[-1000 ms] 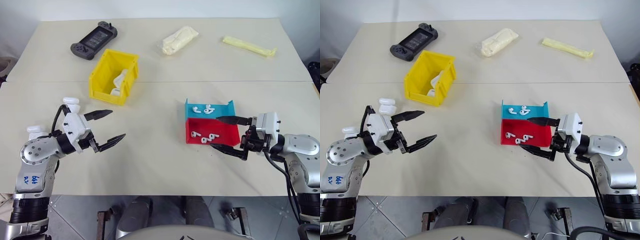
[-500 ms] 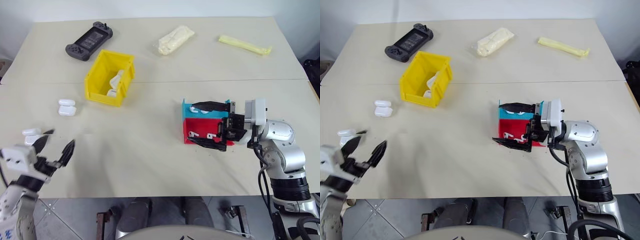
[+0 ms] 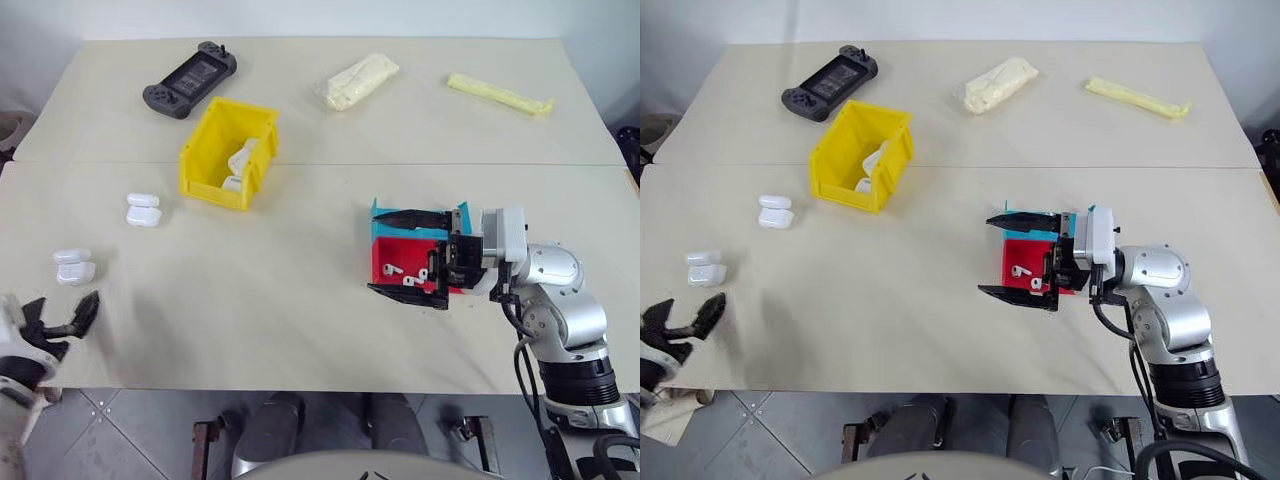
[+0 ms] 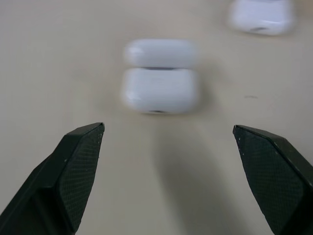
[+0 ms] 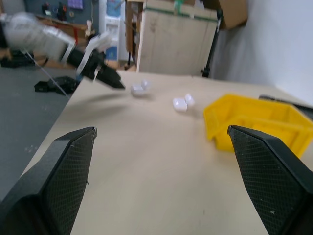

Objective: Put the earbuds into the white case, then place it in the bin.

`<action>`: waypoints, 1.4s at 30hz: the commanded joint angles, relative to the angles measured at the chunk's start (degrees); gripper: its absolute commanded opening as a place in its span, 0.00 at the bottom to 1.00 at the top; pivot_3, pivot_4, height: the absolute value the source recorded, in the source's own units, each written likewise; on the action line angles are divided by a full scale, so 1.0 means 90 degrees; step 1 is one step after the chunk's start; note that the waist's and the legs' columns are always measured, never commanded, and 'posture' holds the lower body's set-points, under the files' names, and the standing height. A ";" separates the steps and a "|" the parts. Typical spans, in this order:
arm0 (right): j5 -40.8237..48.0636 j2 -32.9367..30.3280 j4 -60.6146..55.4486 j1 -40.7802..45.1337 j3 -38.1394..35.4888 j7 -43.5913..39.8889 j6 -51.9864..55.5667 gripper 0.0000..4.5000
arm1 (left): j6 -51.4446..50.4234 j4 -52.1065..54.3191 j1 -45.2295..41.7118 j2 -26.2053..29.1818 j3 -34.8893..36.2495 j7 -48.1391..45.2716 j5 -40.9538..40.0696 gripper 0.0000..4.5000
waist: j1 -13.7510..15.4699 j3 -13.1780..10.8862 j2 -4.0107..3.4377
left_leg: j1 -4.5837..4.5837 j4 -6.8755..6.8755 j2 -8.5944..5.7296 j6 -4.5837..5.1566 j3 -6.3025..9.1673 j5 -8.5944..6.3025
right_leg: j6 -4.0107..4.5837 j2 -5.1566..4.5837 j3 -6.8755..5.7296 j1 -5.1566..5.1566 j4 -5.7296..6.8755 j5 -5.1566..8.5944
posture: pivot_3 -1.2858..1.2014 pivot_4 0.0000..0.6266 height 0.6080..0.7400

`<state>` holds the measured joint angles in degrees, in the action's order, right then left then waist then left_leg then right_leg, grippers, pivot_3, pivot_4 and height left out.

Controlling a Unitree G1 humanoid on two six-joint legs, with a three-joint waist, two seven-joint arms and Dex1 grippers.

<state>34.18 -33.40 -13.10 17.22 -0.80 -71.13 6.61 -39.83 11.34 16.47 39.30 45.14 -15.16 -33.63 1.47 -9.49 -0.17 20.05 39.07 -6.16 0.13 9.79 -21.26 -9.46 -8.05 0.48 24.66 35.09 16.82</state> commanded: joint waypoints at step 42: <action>0.0035 0.0095 -0.0628 -0.0257 0.0053 0.0535 0.0084 1.00 | -0.3655 -0.3460 -0.3817 0.2822 -0.2935 -0.1425 0.1052 0.65 | -0.0177 -0.0004 0.0000 | 0.0016 -0.0003 0.0002 -0.0011 -0.0049 -0.0001 | 0.0018 -0.0002 0.0013 0.0090 0.0100 0.0008 | 0.52 0.24 1.00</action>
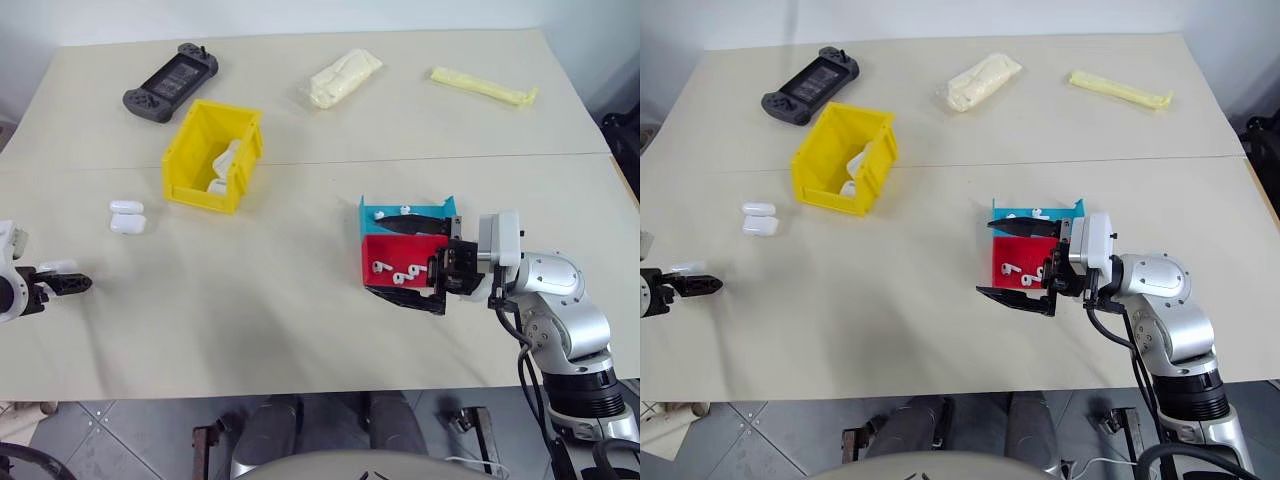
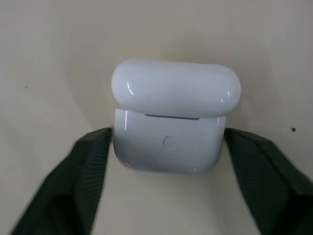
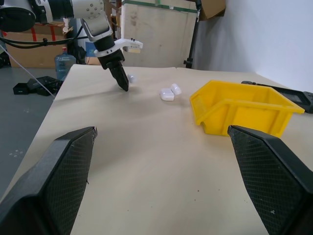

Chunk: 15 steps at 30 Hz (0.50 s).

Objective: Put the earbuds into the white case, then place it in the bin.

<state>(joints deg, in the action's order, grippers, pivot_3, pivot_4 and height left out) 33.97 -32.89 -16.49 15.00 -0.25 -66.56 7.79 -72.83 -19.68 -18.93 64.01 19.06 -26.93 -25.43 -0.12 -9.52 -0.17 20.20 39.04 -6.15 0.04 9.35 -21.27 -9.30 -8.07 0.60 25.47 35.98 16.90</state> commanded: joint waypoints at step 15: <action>-0.0001 -0.0038 0.0117 0.0134 -0.0107 -0.0160 -0.0130 1.00 | 0.3772 0.3905 0.3055 -0.1825 0.2708 -0.2781 -0.1051 0.62 | 0.0001 0.0001 0.0005 | 0.0006 0.0004 0.0001 0.0018 -0.0020 -0.0010 | 0.0004 -0.0022 -0.0009 -0.0001 -0.0020 -0.0003 | 0.52 0.24 1.00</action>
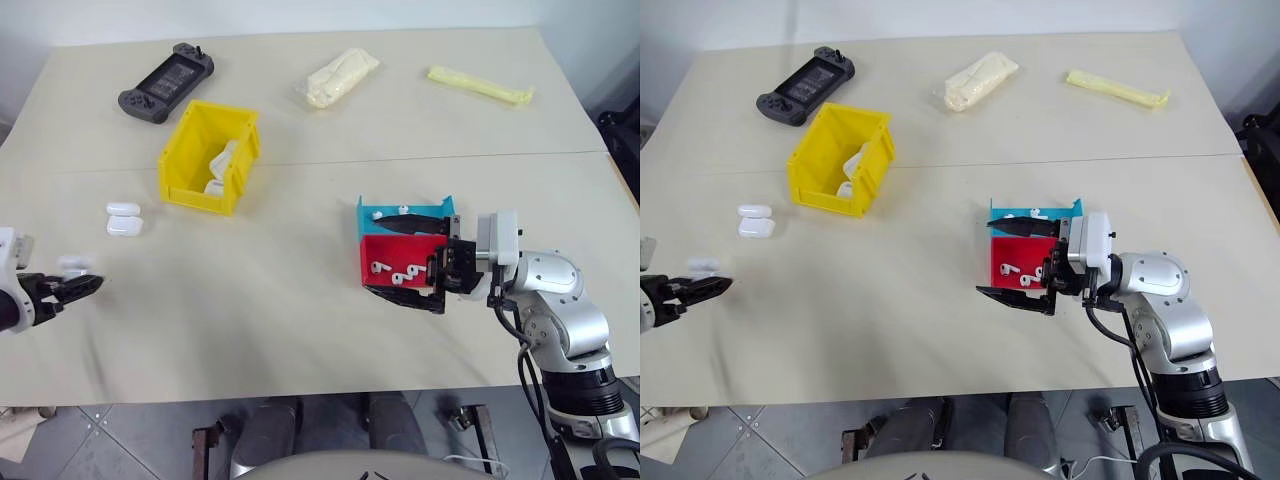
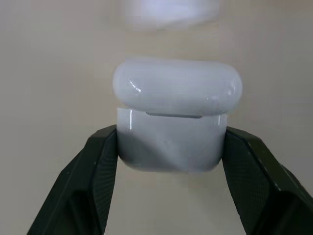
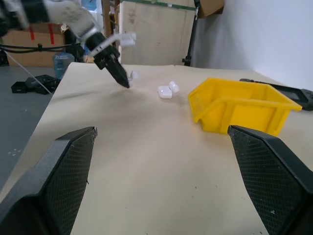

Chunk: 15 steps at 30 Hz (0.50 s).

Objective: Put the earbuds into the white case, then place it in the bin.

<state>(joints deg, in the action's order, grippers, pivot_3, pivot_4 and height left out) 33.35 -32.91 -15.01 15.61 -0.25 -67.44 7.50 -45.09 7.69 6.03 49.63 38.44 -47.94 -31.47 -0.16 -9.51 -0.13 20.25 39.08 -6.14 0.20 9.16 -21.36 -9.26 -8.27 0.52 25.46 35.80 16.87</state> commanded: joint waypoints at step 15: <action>-0.0077 -0.1010 -0.0502 -0.1314 -0.1693 0.0290 -0.0159 1.00 | 0.3897 0.1321 -0.1841 -0.3265 -0.3813 -0.1384 -0.0030 0.62 | 0.0166 0.0001 0.0004 | -0.0005 0.0013 -0.0008 0.0014 -0.0030 -0.0003 | -0.0015 -0.0007 -0.0001 -0.0015 -0.0019 -0.0017 | 0.52 0.24 1.00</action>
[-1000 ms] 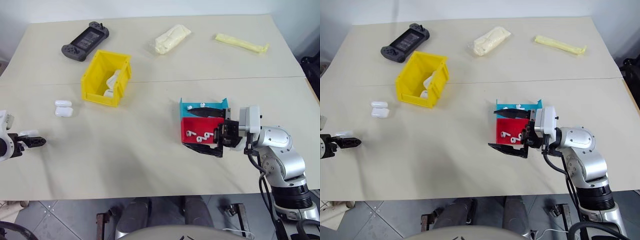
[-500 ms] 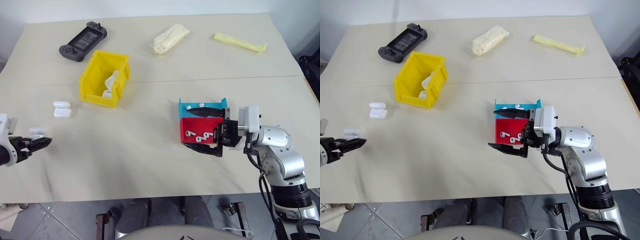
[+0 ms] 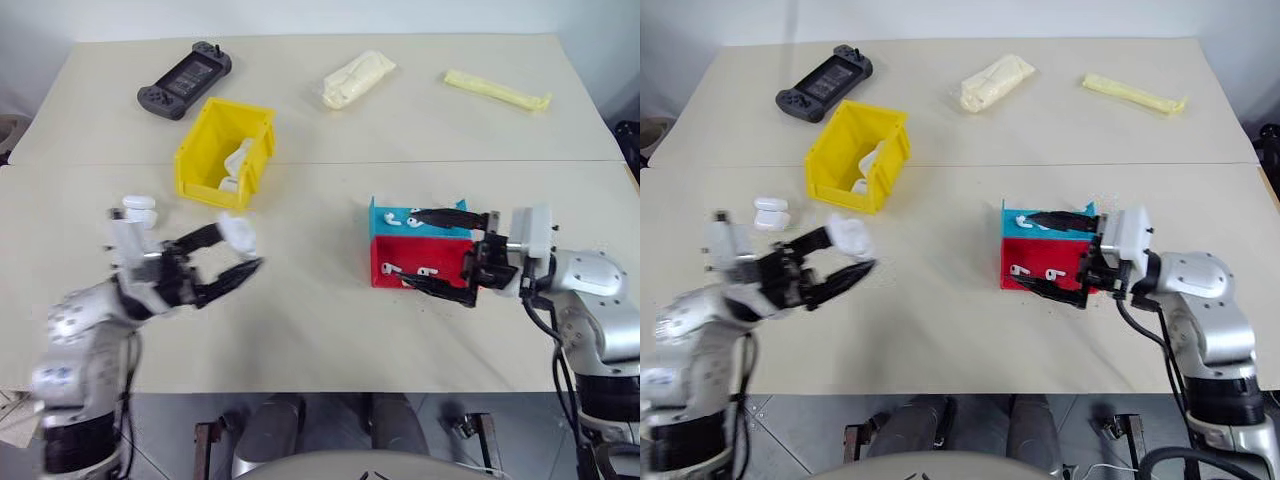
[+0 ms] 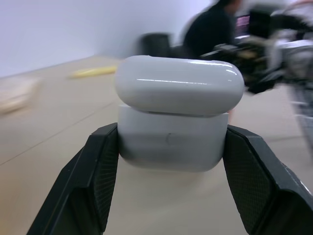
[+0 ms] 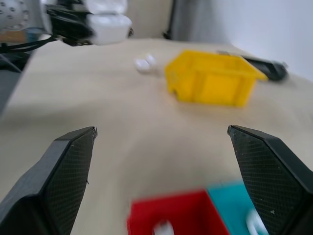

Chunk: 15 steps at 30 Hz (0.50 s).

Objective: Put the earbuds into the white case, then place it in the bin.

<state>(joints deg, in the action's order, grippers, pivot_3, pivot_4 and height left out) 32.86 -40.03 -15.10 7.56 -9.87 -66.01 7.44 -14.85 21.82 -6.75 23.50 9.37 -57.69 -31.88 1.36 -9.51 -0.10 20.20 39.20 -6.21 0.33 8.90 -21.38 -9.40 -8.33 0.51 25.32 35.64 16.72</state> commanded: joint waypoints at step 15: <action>-0.0142 -0.1260 -0.1712 -0.3074 -0.2564 0.0783 0.1338 1.00 | 0.1667 -0.1946 -0.1711 -0.1479 -0.1906 -0.1407 0.0087 0.62 | 0.0017 0.0001 0.0001 | -0.0015 0.0012 0.0005 0.0006 -0.0037 0.0002 | -0.0019 0.0009 0.0014 -0.0011 -0.0017 -0.0011 | 0.52 0.24 1.00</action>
<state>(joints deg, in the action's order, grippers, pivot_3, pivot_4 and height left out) 31.45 -49.28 -27.20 -20.72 -32.03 -60.78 16.08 -0.94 3.55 -21.93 9.92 -7.84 -70.21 -31.21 1.51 -9.50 -0.09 20.06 39.31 -6.19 0.38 8.57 -21.37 -9.57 -8.26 0.64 25.23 35.48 16.62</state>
